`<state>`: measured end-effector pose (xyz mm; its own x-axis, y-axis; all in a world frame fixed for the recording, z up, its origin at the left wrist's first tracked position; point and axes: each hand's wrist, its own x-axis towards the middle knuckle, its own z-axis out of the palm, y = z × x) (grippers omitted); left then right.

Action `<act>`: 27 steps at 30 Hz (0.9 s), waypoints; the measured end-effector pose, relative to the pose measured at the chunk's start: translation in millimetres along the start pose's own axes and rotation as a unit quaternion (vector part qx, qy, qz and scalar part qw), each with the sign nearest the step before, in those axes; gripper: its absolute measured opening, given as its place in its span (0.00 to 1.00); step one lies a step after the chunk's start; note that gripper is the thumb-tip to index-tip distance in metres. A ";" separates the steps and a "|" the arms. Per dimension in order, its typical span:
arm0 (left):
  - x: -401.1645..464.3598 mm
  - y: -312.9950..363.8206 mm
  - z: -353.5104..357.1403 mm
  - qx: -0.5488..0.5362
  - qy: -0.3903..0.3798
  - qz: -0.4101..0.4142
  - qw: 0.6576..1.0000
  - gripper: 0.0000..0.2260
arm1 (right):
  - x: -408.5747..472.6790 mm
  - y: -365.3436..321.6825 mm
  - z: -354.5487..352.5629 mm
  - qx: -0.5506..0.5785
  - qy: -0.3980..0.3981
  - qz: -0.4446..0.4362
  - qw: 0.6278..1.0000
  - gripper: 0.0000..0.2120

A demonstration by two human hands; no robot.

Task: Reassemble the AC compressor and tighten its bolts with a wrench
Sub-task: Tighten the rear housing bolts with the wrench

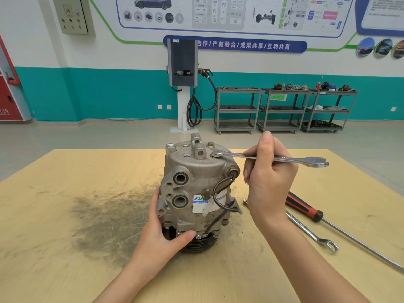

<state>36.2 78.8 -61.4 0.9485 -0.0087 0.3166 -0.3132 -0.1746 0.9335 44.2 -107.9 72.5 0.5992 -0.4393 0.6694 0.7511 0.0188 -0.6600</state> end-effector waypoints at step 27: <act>-1.2 4.4 -3.3 0.001 -0.003 0.004 1.000 0.51 | -11.8 2.2 7.7 -0.032 0.000 -0.024 0.999 0.18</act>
<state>33.6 81.4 -57.2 0.9459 -0.0152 0.3241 -0.3216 -0.1760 0.9304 41.0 -95.7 65.9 0.5632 -0.4378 0.7008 0.7593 -0.0602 -0.6479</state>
